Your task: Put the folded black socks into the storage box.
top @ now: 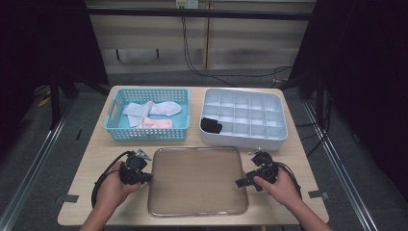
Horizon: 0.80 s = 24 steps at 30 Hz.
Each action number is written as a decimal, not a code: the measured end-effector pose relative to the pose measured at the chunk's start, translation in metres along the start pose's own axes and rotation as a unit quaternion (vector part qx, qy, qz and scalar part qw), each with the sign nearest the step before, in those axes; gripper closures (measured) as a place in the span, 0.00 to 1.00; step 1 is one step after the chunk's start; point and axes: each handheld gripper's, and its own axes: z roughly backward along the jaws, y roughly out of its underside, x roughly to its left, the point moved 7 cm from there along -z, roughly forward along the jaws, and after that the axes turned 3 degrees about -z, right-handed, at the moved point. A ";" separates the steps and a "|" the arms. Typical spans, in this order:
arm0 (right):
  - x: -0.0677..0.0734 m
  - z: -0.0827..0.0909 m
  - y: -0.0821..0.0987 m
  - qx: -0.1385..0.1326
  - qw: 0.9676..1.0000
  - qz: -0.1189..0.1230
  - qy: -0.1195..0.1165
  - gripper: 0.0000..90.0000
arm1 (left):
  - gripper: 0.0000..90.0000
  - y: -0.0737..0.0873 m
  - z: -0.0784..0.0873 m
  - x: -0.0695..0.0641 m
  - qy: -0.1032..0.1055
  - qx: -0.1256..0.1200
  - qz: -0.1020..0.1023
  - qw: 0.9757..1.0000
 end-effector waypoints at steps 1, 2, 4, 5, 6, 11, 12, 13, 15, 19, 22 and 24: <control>0.001 0.001 -0.001 -0.002 1.000 0.000 -0.003 0.37 | 1.00 0.000 0.000 0.000 0.000 0.000 0.000 1.000; 0.003 0.002 -0.003 -0.006 1.000 -0.003 -0.010 0.42 | 1.00 0.000 0.000 0.000 -0.001 -0.001 -0.001 1.000; 0.013 0.003 -0.007 -0.012 0.998 -0.010 -0.067 0.56 | 1.00 0.000 0.000 -0.001 -0.003 -0.002 0.000 1.000; 0.016 0.000 -0.007 -0.004 0.998 -0.009 -0.068 0.49 | 1.00 0.001 0.000 0.000 -0.007 -0.002 -0.002 1.000; 0.018 -0.004 -0.007 0.005 0.999 0.011 -0.042 0.50 | 1.00 0.001 0.000 -0.001 -0.008 -0.002 -0.002 1.000; 0.017 -0.004 -0.014 0.002 1.000 0.021 -0.010 0.37 | 1.00 0.000 0.000 -0.001 -0.007 0.000 0.002 1.000; 0.013 -0.001 -0.014 0.003 1.000 0.019 0.005 0.33 | 1.00 0.000 0.000 -0.001 -0.007 0.001 0.000 1.000; 0.009 0.001 -0.013 0.008 1.000 0.018 0.020 0.31 | 1.00 0.000 0.000 -0.001 -0.007 0.003 0.000 1.000; 0.002 0.003 -0.009 0.016 0.999 0.018 0.034 0.31 | 1.00 0.000 0.000 -0.001 -0.008 0.004 0.001 1.000; -0.007 0.003 0.001 0.025 0.999 0.009 0.037 0.31 | 1.00 0.000 0.000 -0.001 -0.010 0.005 0.001 1.000; -0.006 0.003 0.004 0.018 0.999 0.008 0.030 0.31 | 1.00 0.000 0.000 -0.002 -0.011 0.004 -0.001 1.000; -0.002 0.002 0.004 0.012 1.000 0.000 0.012 0.36 | 1.00 0.000 0.000 -0.002 -0.011 0.005 0.000 1.000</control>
